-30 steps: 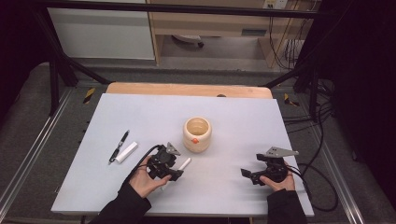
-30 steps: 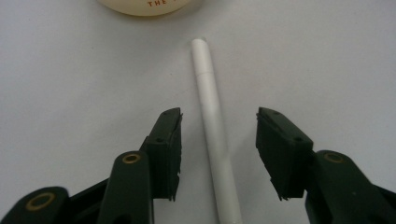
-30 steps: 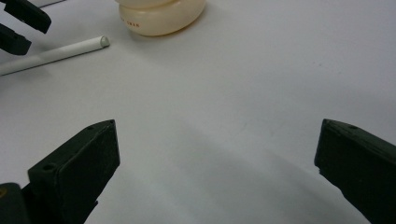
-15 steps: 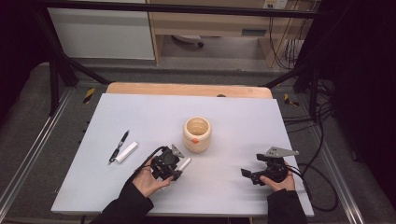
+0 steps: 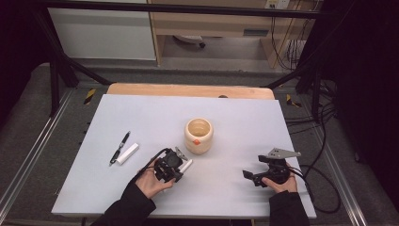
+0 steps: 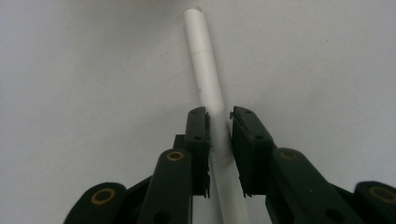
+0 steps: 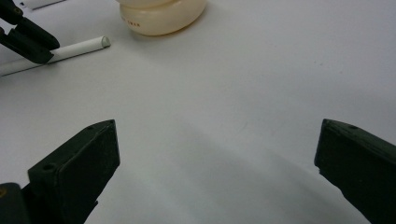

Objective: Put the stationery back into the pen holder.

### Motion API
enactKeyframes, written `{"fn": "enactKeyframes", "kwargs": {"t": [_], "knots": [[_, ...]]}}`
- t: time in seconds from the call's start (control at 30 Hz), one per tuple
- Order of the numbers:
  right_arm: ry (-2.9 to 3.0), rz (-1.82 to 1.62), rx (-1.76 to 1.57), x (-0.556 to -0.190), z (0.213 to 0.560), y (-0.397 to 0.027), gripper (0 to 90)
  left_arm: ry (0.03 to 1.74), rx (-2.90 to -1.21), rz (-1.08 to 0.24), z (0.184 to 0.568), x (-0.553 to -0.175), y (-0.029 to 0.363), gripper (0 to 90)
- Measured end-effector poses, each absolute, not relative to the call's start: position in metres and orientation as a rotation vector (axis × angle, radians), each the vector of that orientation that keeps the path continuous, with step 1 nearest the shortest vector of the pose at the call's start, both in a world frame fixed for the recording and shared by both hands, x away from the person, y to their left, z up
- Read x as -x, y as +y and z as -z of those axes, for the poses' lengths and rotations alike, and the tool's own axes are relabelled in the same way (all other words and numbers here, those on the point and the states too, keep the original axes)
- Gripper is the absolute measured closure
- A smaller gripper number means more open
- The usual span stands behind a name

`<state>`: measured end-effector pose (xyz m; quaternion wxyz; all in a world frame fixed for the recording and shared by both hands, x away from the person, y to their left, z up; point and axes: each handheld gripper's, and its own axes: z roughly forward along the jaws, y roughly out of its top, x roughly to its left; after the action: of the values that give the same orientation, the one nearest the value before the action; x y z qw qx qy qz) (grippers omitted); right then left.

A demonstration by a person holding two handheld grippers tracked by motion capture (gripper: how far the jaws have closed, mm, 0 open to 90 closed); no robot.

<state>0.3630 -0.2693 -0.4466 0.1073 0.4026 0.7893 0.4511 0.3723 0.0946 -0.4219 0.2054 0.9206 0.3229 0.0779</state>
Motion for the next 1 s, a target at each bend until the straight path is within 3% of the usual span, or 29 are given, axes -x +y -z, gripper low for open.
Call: {"fn": "enactKeyframes", "kwargs": {"t": [1.0], "knots": [[2.328,-1.33,-1.184,-0.3632,0.4468,-0.2691,0.8,0.962,-2.572,-0.199,0.4236,-0.3751,0.0903,78.2]]}}
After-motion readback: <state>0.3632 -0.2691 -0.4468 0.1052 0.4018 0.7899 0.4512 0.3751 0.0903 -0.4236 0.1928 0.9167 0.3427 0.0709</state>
